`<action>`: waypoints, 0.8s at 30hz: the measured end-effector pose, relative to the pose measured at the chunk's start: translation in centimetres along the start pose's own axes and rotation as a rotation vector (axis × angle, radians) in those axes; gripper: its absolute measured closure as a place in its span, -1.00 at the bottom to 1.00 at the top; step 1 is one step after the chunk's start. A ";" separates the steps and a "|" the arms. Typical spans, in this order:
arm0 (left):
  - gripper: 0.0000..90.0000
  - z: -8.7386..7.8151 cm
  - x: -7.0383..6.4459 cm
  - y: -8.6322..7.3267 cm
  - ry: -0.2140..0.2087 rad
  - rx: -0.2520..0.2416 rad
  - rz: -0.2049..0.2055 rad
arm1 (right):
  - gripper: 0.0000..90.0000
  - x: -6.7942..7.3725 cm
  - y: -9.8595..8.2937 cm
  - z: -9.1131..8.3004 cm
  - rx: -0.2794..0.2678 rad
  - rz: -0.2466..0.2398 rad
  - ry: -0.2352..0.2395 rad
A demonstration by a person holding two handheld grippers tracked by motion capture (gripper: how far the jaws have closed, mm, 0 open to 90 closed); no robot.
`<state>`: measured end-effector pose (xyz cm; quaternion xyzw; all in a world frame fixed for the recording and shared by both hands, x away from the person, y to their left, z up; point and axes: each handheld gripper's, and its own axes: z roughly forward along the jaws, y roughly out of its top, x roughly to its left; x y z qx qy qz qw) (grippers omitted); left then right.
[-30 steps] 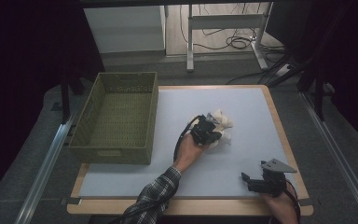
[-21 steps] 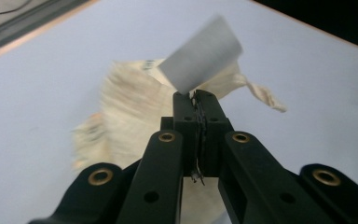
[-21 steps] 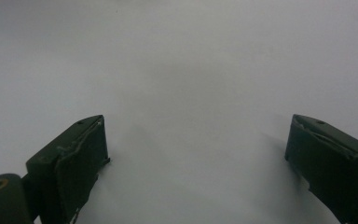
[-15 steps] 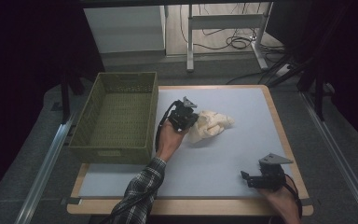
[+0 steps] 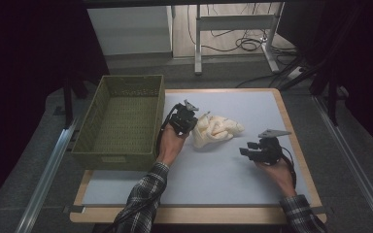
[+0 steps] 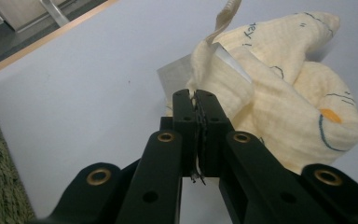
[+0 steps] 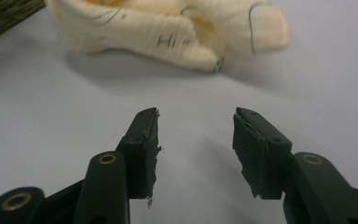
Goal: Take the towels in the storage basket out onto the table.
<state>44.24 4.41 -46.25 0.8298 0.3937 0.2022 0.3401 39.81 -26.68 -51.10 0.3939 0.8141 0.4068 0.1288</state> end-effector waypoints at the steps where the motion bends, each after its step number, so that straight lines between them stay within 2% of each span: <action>1: 0.95 0.1 0.0 0.0 0.000 0.000 0.002 | 0.14 -0.1 0.4 0.6 0.001 -0.005 0.003; 2: 0.95 0.2 0.0 0.0 -0.001 0.003 0.000 | 0.14 -0.3 1.2 1.8 0.003 -0.016 0.010; 3: 0.95 0.2 0.0 0.0 -0.001 0.003 0.000 | 0.14 -0.3 1.2 1.8 0.003 -0.016 0.010; 4: 0.95 0.4 0.1 -0.1 -0.002 0.006 -0.003 | 0.14 -0.3 1.9 3.1 0.015 -0.026 0.007; 5: 0.95 0.4 0.1 -0.1 -0.002 0.006 -0.003 | 0.14 -0.3 1.9 3.1 0.015 -0.026 0.007; 7: 0.95 0.6 0.3 -0.3 -0.005 0.011 -0.008 | 0.13 -0.5 2.5 5.0 0.033 -0.043 -0.004; 9: 0.95 0.7 0.3 -0.3 -0.006 0.012 -0.012 | 0.14 -0.5 2.7 5.6 0.039 -0.050 -0.012; 11: 0.95 0.9 0.4 -0.5 -0.011 0.014 -0.015 | 0.41 -0.6 3.0 6.3 0.019 -0.055 -0.032; 12: 0.95 0.9 0.4 -0.5 -0.011 0.014 -0.015 | 0.41 -0.6 3.0 6.3 0.019 -0.055 -0.032; 13: 0.95 1.1 0.4 -0.6 -0.015 0.014 -0.019 | 0.73 -0.7 3.2 6.5 0.021 -0.049 -0.052; 14: 0.95 1.2 0.5 -0.6 -0.019 0.013 -0.026 | 0.88 -0.8 3.2 6.5 0.021 -0.038 -0.056; 15: 0.95 1.2 0.5 -0.6 -0.019 0.013 -0.026 | 0.88 -0.8 3.2 6.5 0.021 -0.038 -0.056; 16: 0.95 1.3 0.5 -0.7 -0.019 0.003 -0.031 | 0.95 -1.1 3.2 6.4 0.022 -0.005 -0.032; 19: 0.96 1.2 0.5 -0.7 -0.016 -0.013 -0.034 | 0.96 -1.3 3.2 5.8 0.013 -0.003 -0.031; 21: 0.96 0.5 0.8 -0.4 -0.012 -0.039 -0.041 | 0.96 -1.3 3.5 4.0 -0.017 0.006 -0.020; 24: 0.96 -0.8 1.2 0.1 -0.004 -0.063 -0.039 | 0.96 -1.1 4.1 1.6 -0.038 -0.015 -0.041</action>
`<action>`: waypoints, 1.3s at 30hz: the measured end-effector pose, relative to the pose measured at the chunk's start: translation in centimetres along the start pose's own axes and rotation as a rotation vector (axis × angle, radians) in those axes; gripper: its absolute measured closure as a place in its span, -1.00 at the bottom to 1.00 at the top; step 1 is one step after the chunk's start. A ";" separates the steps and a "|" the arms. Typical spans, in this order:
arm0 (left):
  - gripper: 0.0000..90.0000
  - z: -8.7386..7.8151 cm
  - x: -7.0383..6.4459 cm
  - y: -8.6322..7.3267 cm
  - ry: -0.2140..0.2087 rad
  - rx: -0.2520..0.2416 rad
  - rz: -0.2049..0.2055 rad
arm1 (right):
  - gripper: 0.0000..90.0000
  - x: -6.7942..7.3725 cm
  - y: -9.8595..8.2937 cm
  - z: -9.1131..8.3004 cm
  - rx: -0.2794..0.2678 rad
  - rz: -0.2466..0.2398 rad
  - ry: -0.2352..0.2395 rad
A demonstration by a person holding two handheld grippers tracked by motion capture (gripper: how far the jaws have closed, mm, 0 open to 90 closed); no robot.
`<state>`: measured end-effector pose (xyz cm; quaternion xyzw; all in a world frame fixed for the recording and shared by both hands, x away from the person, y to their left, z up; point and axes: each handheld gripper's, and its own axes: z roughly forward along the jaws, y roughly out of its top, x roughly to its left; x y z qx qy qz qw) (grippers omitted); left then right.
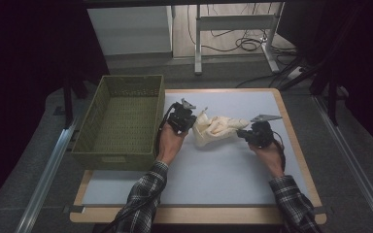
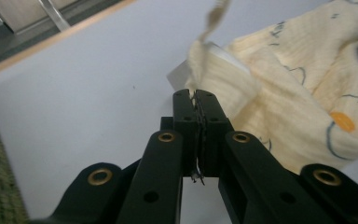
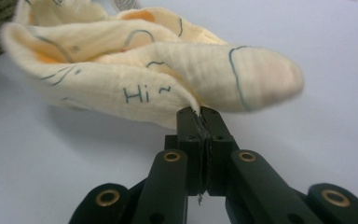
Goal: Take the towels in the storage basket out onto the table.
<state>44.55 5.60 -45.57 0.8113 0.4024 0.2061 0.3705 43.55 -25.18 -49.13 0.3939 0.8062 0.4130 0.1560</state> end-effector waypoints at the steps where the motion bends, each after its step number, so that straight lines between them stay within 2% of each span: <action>1: 0.96 0.0 0.0 0.0 0.000 0.000 0.000 | 0.96 0.0 0.0 0.0 0.000 0.000 0.000; 2: 0.97 -1.1 0.3 0.5 0.005 -0.025 -0.008 | 0.96 -0.2 0.5 -1.9 -0.017 -0.023 -0.030; 3: 0.97 -1.1 0.3 0.5 0.005 -0.025 -0.008 | 0.96 -0.5 0.8 -2.9 -0.027 -0.023 -0.043; 4: 0.97 -1.9 0.6 1.0 0.006 -0.050 -0.025 | 0.96 -0.8 1.0 -3.8 -0.038 -0.019 -0.057; 5: 0.97 -2.1 0.6 1.2 0.024 -0.055 -0.020 | 0.96 -1.1 1.3 -4.7 -0.048 -0.013 -0.069; 8: 0.94 -1.2 0.4 1.6 0.040 -0.026 -0.036 | 0.91 -2.1 2.0 -6.4 -0.073 0.021 -0.085; 9: 0.89 -0.7 0.2 1.5 0.045 -0.011 -0.038 | 0.82 -2.5 2.1 -6.4 -0.068 0.033 -0.093; 10: 0.76 -0.1 0.0 1.4 0.037 0.002 -0.041 | 0.70 -2.8 2.1 -6.2 -0.058 0.043 -0.099; 12: 0.71 0.3 -0.3 1.3 0.026 0.010 -0.038 | 0.68 -3.0 1.9 -6.0 -0.047 0.049 -0.110; 14: 0.52 1.0 -1.0 0.9 0.029 0.024 -0.016 | 0.60 -3.4 1.1 -5.8 -0.031 0.058 -0.118; 17: 0.42 1.0 -1.1 0.8 0.040 0.023 -0.007 | 0.58 -3.5 0.5 -5.9 -0.023 0.063 -0.102; 25: 0.27 1.4 -1.2 0.1 0.046 0.026 -0.018 | 0.57 -1.9 -2.2 -5.5 0.032 0.037 -0.019; 30: 0.17 2.1 -1.3 -0.3 0.054 0.039 -0.025 | 0.51 -1.4 -3.4 -3.3 0.052 0.037 0.005; 31: 0.15 2.1 -1.3 -0.3 0.054 0.039 -0.025 | 0.51 -1.4 -3.4 -3.3 0.052 0.037 0.005; 32: 0.14 2.2 -1.2 -0.4 0.065 0.042 -0.024 | 0.43 -1.3 -3.6 -2.0 0.060 0.038 0.008; 33: 0.14 2.2 -1.2 -0.4 0.065 0.042 -0.024 | 0.43 -1.3 -3.6 -2.0 0.060 0.038 0.008; 34: 0.13 2.3 -1.1 -0.4 0.065 0.044 -0.027 | 0.33 -1.1 -3.5 -0.8 0.064 0.024 -0.007; 35: 0.13 2.4 -1.0 -0.5 0.065 0.047 -0.032 | 0.33 -1.1 -3.5 -0.8 0.064 0.024 -0.007; 36: 0.12 2.5 -0.9 -0.6 0.067 0.052 -0.035 | 0.30 -1.0 -3.5 0.4 0.072 0.016 -0.022; 39: 0.17 3.1 -0.8 -0.9 0.070 0.074 -0.032 | 0.38 -0.6 -3.4 1.1 0.062 -0.004 -0.046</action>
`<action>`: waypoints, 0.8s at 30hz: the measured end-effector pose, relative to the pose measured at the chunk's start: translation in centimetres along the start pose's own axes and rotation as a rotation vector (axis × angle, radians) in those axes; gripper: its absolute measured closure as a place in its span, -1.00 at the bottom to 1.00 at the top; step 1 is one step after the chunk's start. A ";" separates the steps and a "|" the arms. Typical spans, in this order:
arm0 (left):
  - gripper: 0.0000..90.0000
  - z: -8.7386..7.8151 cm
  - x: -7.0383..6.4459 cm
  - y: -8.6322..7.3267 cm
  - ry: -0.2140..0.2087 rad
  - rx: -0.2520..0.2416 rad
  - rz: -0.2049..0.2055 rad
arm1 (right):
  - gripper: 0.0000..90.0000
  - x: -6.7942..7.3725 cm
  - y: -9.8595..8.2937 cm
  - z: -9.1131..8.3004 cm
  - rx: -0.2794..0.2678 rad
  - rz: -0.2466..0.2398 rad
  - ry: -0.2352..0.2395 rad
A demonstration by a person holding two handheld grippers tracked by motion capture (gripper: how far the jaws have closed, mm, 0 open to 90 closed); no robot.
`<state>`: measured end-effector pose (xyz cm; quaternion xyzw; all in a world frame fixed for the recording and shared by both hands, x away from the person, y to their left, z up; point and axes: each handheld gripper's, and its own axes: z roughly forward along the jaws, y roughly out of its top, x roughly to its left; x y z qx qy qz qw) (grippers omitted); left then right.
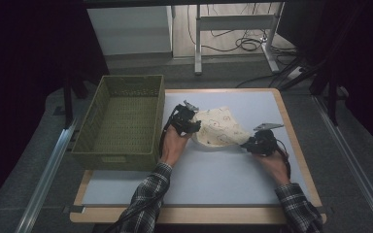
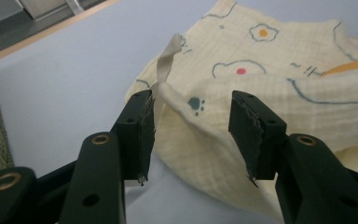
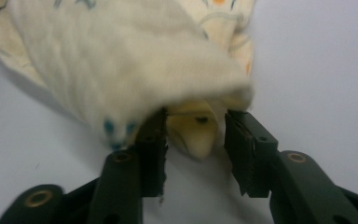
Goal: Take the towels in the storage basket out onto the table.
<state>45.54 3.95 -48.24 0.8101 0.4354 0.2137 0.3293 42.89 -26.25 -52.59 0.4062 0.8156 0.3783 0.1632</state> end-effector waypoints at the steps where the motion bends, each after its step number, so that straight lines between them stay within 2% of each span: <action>1: 0.27 0.2 0.0 -0.1 -0.001 0.006 -0.002 | 0.75 0.3 0.2 0.2 0.000 -0.015 -0.032; 2: 0.37 0.4 0.0 -0.2 -0.001 0.016 -0.001 | 0.86 0.4 0.2 0.3 0.000 0.000 -0.006; 3: 0.50 1.0 0.0 -0.4 -0.011 0.041 0.000 | 0.91 0.4 0.2 0.4 0.001 0.007 0.000; 5: 0.82 1.3 -0.2 -0.8 -0.015 0.055 0.011 | 0.94 0.5 0.1 0.2 0.009 0.008 -0.001; 6: 0.90 1.2 -0.3 -0.9 -0.012 0.053 0.017 | 0.94 0.5 0.1 0.0 0.016 0.008 0.000; 8: 0.93 1.1 -0.4 -1.0 -0.014 0.048 0.018 | 0.94 0.5 0.0 -0.4 0.018 0.011 -0.001; 9: 0.93 0.8 -0.4 -1.1 -0.018 0.038 0.016 | 0.94 0.4 -0.3 -1.3 0.008 0.021 0.014; 11: 0.93 -0.2 -0.7 -1.4 -0.014 -0.002 0.008 | 0.94 0.3 -0.5 -1.9 0.005 0.028 0.017; 14: 0.90 -2.0 -1.5 -2.4 -0.017 -0.051 0.010 | 0.93 0.3 -1.5 -4.4 0.005 0.038 0.028; 16: 0.90 -2.5 -1.8 -2.7 -0.019 -0.058 0.016 | 0.93 0.4 -2.2 -5.6 0.005 0.047 0.035; 17: 0.90 -3.3 -2.3 -3.7 -0.021 -0.072 0.021 | 0.93 0.5 -2.6 -6.2 0.004 0.054 0.044; 19: 0.90 -4.0 -2.8 -4.8 -0.039 -0.078 0.022 | 0.92 0.8 -3.5 -7.3 0.002 0.050 0.042; 20: 0.89 -4.0 -2.8 -4.8 -0.039 -0.078 0.022 | 0.92 0.8 -3.5 -7.3 0.002 0.050 0.042; 21: 0.90 -4.7 -3.3 -6.0 -0.059 -0.088 0.015 | 0.92 1.2 -4.3 -8.4 0.005 0.052 0.050; 22: 0.90 -4.7 -3.3 -6.0 -0.059 -0.088 0.015 | 0.92 1.2 -4.3 -8.4 0.005 0.052 0.050; 23: 0.90 -5.3 -3.8 -7.2 -0.081 -0.092 0.008 | 0.92 1.7 -5.0 -9.3 0.002 0.049 0.060; 24: 0.89 -5.3 -3.8 -7.2 -0.081 -0.092 0.008 | 0.92 1.7 -5.0 -9.3 0.002 0.049 0.060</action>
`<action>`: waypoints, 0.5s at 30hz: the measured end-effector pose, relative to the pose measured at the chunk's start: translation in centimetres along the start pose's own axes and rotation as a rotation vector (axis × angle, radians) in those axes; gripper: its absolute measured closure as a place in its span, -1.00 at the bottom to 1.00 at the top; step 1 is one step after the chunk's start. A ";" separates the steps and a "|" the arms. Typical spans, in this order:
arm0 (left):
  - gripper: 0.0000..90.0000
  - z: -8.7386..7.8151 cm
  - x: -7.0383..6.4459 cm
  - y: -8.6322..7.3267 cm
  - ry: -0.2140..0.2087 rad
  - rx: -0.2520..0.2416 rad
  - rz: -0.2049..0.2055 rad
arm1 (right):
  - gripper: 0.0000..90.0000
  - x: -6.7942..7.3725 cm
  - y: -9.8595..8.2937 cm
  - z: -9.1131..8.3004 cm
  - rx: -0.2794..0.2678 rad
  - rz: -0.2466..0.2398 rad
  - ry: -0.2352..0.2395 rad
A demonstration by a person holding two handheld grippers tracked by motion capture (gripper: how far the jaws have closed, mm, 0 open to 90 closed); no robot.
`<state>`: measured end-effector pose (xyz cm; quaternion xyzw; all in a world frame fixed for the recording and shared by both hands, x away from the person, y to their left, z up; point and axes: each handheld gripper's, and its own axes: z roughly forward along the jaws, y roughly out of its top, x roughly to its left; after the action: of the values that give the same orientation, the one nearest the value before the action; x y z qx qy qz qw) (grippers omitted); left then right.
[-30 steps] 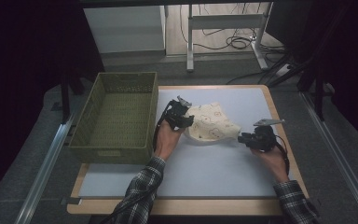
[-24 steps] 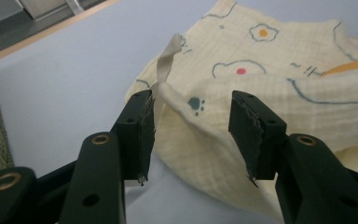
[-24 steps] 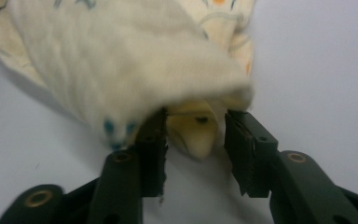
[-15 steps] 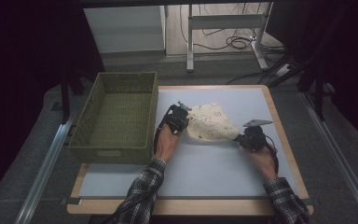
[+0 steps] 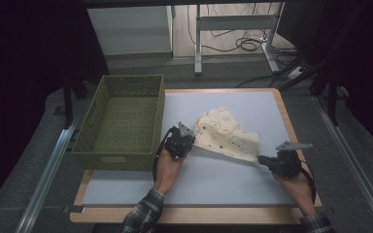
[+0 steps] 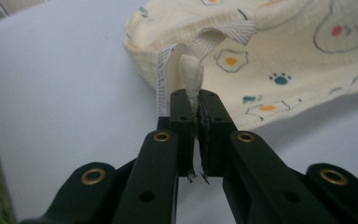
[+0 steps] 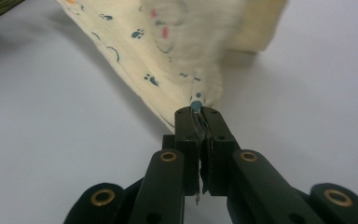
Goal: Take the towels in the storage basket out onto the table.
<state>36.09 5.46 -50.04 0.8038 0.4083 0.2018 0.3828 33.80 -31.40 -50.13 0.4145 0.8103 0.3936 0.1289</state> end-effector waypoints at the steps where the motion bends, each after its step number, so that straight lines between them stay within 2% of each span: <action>1: 0.89 -0.6 -0.6 -1.2 -0.014 0.003 0.000 | 0.92 0.6 -0.8 -0.9 0.001 -0.001 0.013; 2: 0.88 -0.6 -0.6 -1.2 -0.014 0.003 0.000 | 0.92 0.6 -0.8 -0.9 0.001 -0.001 0.013; 3: 0.88 -1.0 -0.8 -1.8 -0.022 0.002 -0.006 | 0.92 0.9 -1.2 -1.3 0.002 -0.001 0.021; 5: 0.73 -1.8 -1.2 -3.6 -0.047 0.005 -0.036 | 0.90 1.7 -2.6 -2.2 0.017 -0.009 0.040; 6: 0.63 -1.8 -1.2 -3.6 -0.047 0.005 -0.036 | 0.87 1.9 -2.9 -2.4 0.020 -0.012 0.042; 7: 0.55 -2.4 -1.4 -4.3 -0.043 -0.010 -0.045 | 0.80 2.1 -3.2 -2.7 0.021 -0.009 0.048; 10: 0.35 -3.2 -1.5 -4.2 -0.030 -0.028 -0.038 | 0.72 2.2 -3.4 -3.2 0.012 -0.019 0.037; 11: 0.29 -3.8 -1.7 -3.7 -0.006 -0.046 -0.014 | 0.65 2.2 -3.1 -3.9 -0.003 -0.025 0.013; 12: 0.22 -3.8 -1.7 -3.7 -0.006 -0.046 -0.014 | 0.65 2.2 -3.1 -3.9 -0.003 -0.025 0.013; 13: 0.19 -4.0 -1.7 -2.9 0.022 -0.053 0.003 | 0.59 1.9 -2.6 -4.4 -0.024 -0.023 0.003; 14: 0.19 -4.0 -1.7 -2.9 0.022 -0.053 0.003 | 0.59 1.9 -2.6 -4.4 -0.024 -0.023 0.003; 15: 0.19 -3.7 -1.4 -2.3 0.041 -0.053 0.005 | 0.55 1.7 -2.1 -4.6 -0.039 -0.027 -0.010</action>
<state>31.72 6.89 -49.53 0.7902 0.4084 0.2297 0.3950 29.10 -33.26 -48.47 0.4028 0.8075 0.4053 0.1465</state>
